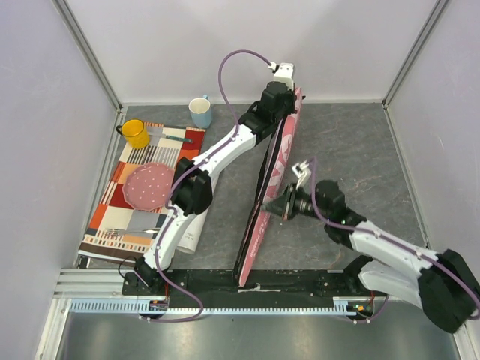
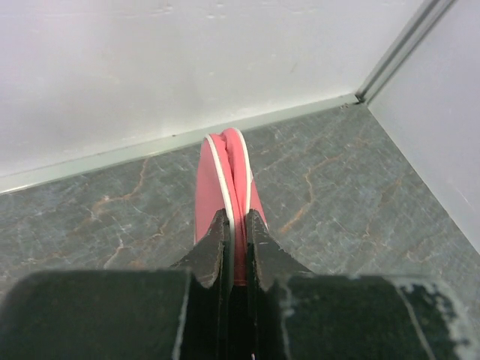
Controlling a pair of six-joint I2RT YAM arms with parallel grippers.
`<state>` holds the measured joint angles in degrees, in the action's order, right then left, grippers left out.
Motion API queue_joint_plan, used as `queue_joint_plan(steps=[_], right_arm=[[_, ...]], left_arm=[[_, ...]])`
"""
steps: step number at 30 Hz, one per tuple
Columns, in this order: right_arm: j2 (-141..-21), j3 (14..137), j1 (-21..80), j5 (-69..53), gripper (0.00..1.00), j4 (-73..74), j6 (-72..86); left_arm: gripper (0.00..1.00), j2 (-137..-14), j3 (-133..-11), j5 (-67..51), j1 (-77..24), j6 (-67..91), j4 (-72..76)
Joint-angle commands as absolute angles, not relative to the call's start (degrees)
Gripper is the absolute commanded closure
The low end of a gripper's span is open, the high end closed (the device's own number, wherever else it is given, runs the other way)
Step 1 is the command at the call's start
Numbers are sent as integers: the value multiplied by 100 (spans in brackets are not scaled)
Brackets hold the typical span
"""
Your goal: Pack up the badminton gear
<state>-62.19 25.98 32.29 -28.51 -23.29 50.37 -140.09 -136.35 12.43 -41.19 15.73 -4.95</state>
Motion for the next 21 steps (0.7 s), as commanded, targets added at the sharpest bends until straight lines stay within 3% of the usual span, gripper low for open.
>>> queue_joint_plan(steps=[1,7,10,11,14,17,19,21], right_arm=[[-5336,1961,4373,-2139,100,-1522,5114],[-4947,2091,4474,-1574,100,-1099,4747],[-5431,2303,4404,-1643,100,-1430,4562],[-5597,2320,4377,-1696,100,-1528,4562],[-5704,2346,4324,-1793,100,-1758,4570],[-5687,2382,4263,-1863,100,-1740,4535],[-5643,2408,4236,-1924,100,-1679,4527],[-5590,2496,4236,-1934,100,-1582,4483]], left_arm=[[98,-13957,-13904,1714,-3999,1012,597],[98,-13782,-13878,1363,-3946,896,177],[66,-13571,-13738,1135,-3938,1062,-499],[46,-13353,-13676,1064,-3920,1142,-745],[10,-12547,-12984,836,-3902,1274,-1308],[0,-11894,-12350,370,-3894,1345,-1870],[1,-11278,-11955,81,-3894,1362,-2257],[8,-10683,-11316,-331,-3824,1441,-2723]])
